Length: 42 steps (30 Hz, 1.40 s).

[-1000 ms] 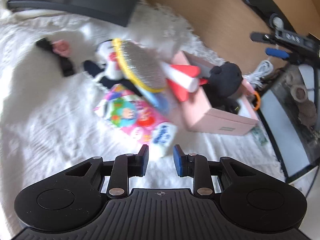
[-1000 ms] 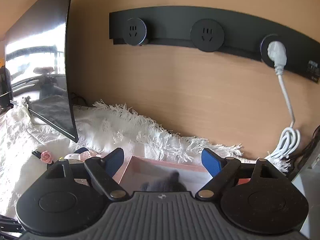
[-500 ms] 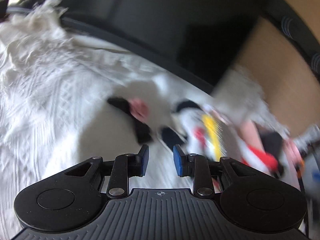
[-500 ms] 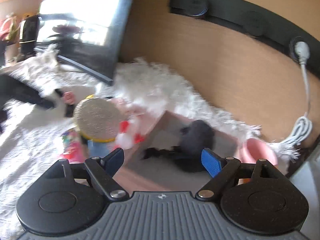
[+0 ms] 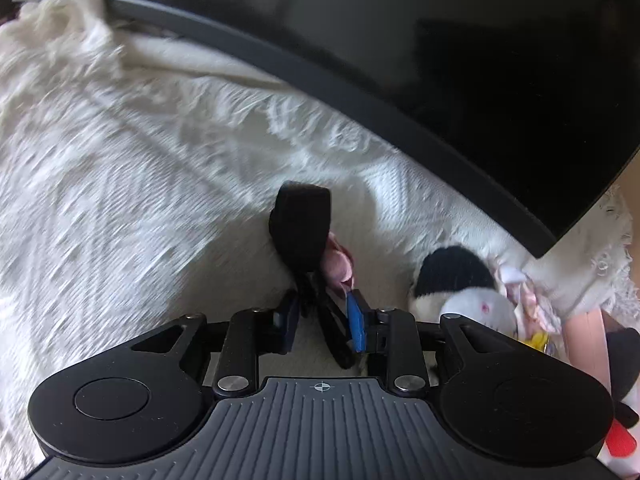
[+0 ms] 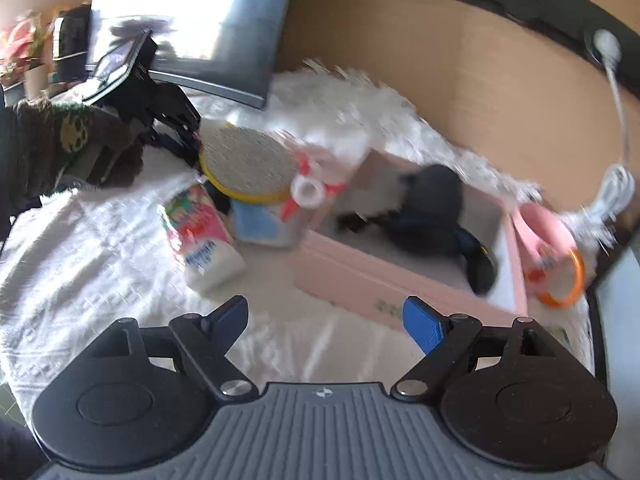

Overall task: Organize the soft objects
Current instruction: 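Grasp the black bow with pink rose with the left tool while the right tool reaches the tissue pack, then grasp the pink Kleenex tissue pack with the right tool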

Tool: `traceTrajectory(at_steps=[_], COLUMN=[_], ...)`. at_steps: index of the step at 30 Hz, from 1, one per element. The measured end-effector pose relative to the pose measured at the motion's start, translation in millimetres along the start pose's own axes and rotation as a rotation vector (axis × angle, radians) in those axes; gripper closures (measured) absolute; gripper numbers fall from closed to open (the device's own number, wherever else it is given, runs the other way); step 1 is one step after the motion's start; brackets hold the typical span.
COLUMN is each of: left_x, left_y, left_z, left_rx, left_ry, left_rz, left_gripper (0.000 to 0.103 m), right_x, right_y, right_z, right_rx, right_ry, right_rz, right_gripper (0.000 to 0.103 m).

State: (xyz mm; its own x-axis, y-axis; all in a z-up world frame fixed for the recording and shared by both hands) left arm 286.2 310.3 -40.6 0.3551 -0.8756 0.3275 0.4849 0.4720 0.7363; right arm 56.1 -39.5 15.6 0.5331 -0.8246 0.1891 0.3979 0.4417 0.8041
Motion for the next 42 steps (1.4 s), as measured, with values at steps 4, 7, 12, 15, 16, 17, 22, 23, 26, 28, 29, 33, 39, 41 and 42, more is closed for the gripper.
traceTrajectory(at_steps=[4, 7, 12, 15, 16, 17, 22, 23, 26, 28, 29, 33, 39, 41, 42], left_x=[7, 9, 7, 0, -2, -4, -8, -10, -12, -14, -14, -16, -19, -18, -17], left_y=[-3, -9, -28, -41, -47, -53, -91, -97, -111, -117, -119, -135, -155, -159, -161], left_z=[-5, 3, 40, 77, 92, 104, 156, 164, 189, 199, 204, 220, 236, 238, 240], left_rx=[0.006, 0.007, -0.019, -0.027, -0.031, -0.039, -0.087, -0.096, -0.11, -0.109, -0.11, -0.132, -0.176, -0.19, -0.197], left_ry=[-0.026, -0.066, -0.157, -0.218, -0.241, -0.262, -0.324, -0.327, -0.333, -0.342, -0.345, -0.35, -0.344, -0.346, -0.35], left_rz=[-0.031, -0.064, -0.106, -0.098, -0.087, -0.075, -0.024, -0.017, -0.011, -0.006, 0.002, 0.027, 0.019, 0.002, -0.002], left_gripper=[0.078, 0.081, 0.082, 0.082, 0.082, 0.082, 0.082, 0.082, 0.082, 0.082, 0.082, 0.082, 0.082, 0.082, 0.082], right_x=[11, 15, 16, 9, 5, 1, -27, -32, -50, -64, -70, -97, -130, -132, -131], right_y=[-10, -13, -11, -8, -6, -4, 8, 11, 21, 26, 27, 30, 11, 11, 12], right_z=[6, 11, 10, 3, 0, -2, -16, -20, -33, -46, -53, -88, -121, -118, -113], right_rx=[-0.012, -0.001, 0.009, 0.013, 0.015, 0.019, 0.047, 0.054, 0.075, 0.077, 0.072, 0.039, -0.024, -0.017, -0.022], right_ry=[-0.043, -0.055, -0.039, -0.009, 0.005, 0.022, 0.117, 0.139, 0.217, 0.264, 0.287, 0.346, 0.327, 0.302, 0.303], right_rz=[-0.02, -0.019, -0.014, -0.003, 0.003, 0.012, 0.065, 0.073, 0.099, 0.126, 0.139, 0.169, 0.3, 0.316, 0.315], right_gripper=[0.018, 0.018, 0.018, 0.018, 0.018, 0.018, 0.018, 0.018, 0.018, 0.018, 0.018, 0.018, 0.02, 0.051, 0.051])
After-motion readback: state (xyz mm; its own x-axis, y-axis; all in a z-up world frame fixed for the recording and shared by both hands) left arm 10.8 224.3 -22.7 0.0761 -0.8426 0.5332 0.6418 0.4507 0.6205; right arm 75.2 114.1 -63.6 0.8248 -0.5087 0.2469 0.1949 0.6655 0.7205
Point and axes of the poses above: each gripper's, at about its wrist camera, not at the fingertips, and z roughly against the way its jaws point, x to its right, y to its top, the point moved 9 cm from there along -z, roughly the way its jaws point, and after that the axes turned 15 degrees about x, right-handed, at the moved point
